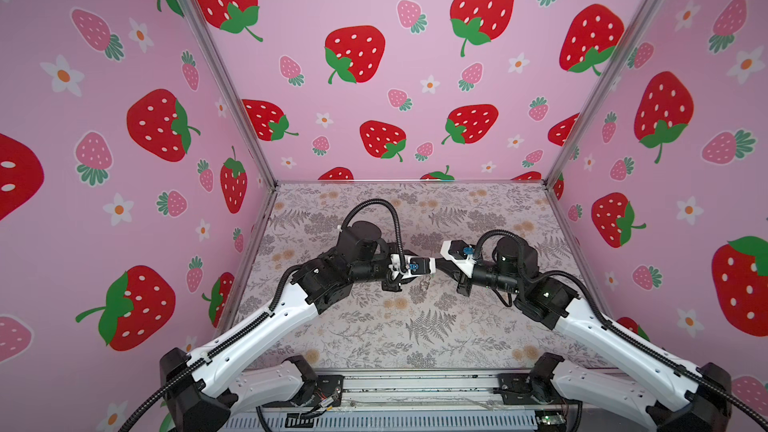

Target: Put the keys on the keyring

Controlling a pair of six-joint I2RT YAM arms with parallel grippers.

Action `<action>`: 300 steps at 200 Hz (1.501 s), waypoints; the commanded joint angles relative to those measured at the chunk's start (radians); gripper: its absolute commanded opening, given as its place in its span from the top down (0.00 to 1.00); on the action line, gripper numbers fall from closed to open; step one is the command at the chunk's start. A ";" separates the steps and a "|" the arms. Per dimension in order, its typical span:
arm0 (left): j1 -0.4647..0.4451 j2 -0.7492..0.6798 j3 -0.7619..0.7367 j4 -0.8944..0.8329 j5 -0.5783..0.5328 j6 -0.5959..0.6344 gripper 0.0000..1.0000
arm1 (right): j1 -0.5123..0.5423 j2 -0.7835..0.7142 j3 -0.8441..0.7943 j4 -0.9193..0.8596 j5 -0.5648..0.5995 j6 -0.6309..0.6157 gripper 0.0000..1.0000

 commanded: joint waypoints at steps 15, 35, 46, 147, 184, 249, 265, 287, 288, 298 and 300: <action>-0.059 0.017 0.037 -0.029 -0.173 0.112 0.72 | -0.003 0.008 0.043 -0.073 -0.056 -0.034 1.00; -0.087 0.031 0.042 -0.031 -0.221 0.132 0.72 | -0.003 0.011 0.048 -0.076 -0.073 -0.035 1.00; -0.097 0.038 0.045 -0.026 -0.231 0.132 0.73 | -0.002 0.013 0.050 -0.082 -0.079 -0.036 1.00; -0.114 0.084 0.098 -0.101 -0.267 0.159 0.87 | -0.002 0.012 0.046 -0.101 -0.096 -0.083 1.00; -0.115 0.098 0.118 -0.119 -0.254 0.154 1.00 | -0.002 0.012 0.048 -0.101 -0.098 -0.097 1.00; -0.057 0.089 0.118 -0.092 -0.081 -0.041 1.00 | -0.003 -0.052 0.019 -0.066 0.040 -0.097 0.70; -0.008 0.072 0.089 -0.039 0.014 -0.135 1.00 | -0.003 -0.099 -0.005 -0.037 0.071 -0.095 0.67; 0.056 0.051 0.037 0.052 0.138 -0.246 1.00 | -0.005 -0.143 -0.033 -0.005 0.076 -0.092 0.65; 0.059 0.050 0.035 0.056 0.144 -0.252 1.00 | -0.005 -0.144 -0.034 -0.004 0.077 -0.092 0.65; 0.083 0.047 0.015 0.094 0.189 -0.302 1.00 | -0.007 -0.157 -0.042 0.009 0.080 -0.087 0.65; 0.088 0.047 0.010 0.104 0.194 -0.310 1.00 | -0.007 -0.159 -0.044 0.012 0.081 -0.086 0.65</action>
